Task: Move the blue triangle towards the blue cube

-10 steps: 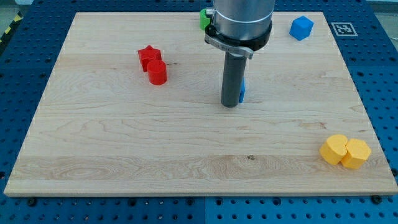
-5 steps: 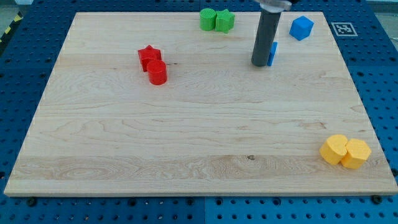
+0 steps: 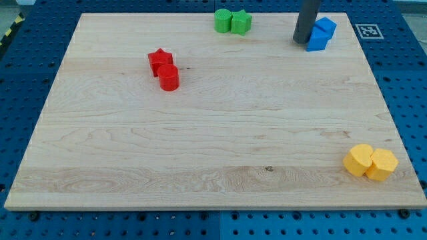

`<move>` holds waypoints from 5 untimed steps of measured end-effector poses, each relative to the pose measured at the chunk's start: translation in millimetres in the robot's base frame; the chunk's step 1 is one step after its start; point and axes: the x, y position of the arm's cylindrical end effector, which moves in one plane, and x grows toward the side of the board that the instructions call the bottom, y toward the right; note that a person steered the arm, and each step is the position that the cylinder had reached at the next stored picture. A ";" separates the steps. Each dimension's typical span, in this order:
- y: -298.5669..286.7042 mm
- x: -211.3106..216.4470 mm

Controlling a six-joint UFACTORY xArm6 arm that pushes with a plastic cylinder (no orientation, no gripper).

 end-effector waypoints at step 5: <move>87.5 52.8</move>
